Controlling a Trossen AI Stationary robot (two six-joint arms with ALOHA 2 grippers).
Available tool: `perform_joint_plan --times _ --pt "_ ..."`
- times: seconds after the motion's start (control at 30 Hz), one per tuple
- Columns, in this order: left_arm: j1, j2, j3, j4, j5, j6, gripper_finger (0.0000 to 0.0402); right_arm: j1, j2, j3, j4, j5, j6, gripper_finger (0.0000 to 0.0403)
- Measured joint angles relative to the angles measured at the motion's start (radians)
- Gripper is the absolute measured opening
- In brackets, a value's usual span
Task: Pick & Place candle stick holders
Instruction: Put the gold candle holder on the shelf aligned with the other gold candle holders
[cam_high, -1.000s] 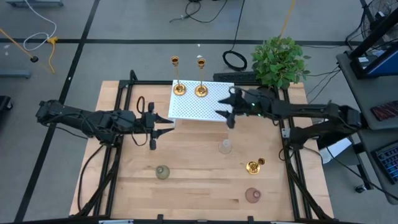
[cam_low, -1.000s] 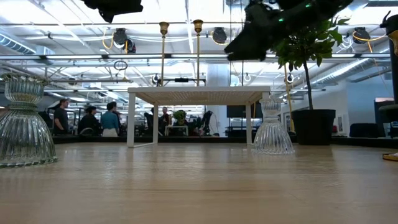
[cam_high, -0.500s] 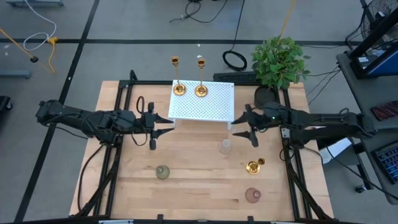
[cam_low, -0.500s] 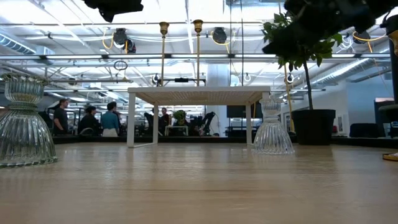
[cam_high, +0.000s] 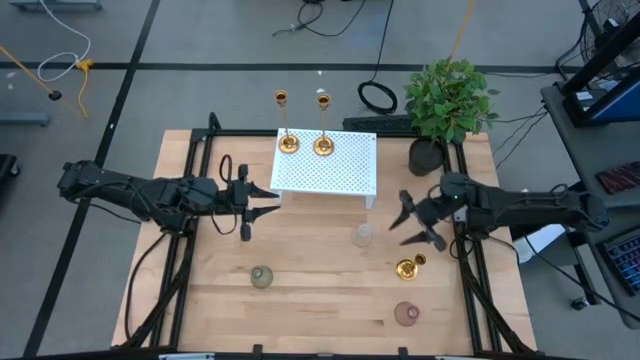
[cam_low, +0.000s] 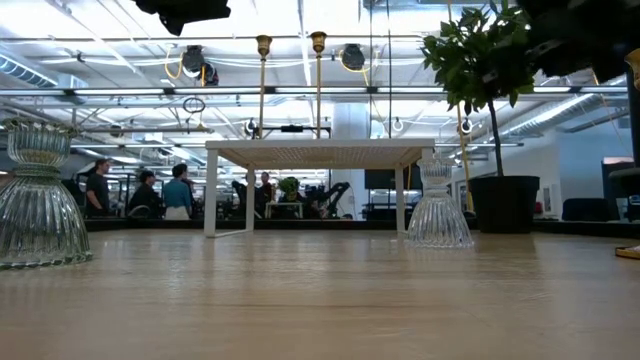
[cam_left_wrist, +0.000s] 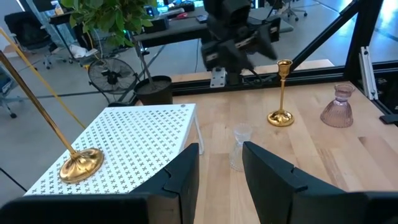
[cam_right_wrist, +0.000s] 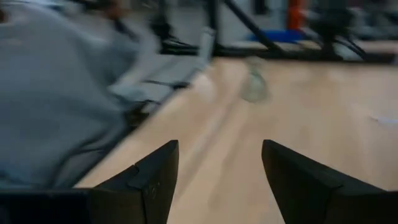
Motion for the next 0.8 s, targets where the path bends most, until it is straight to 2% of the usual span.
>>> perform_joint_plan --times 0.13,0.33,0.57,0.8 --pt "0.000 0.000 0.000 0.000 0.000 0.000 0.0127 0.006 -0.021 -0.068 0.151 -0.121 -0.032 0.0238" --pt "0.000 0.000 0.000 0.000 0.000 -0.001 0.0127 0.061 -0.032 -0.147 0.249 -0.123 0.021 0.0261" --pt "0.000 0.000 0.000 0.020 0.000 -0.003 0.0127 0.174 -0.032 -0.178 0.299 -0.123 0.028 0.0267" --pt "0.000 0.000 0.000 0.022 0.000 -0.003 0.0127 0.278 -0.012 -0.178 0.283 -0.108 -0.055 0.0265"
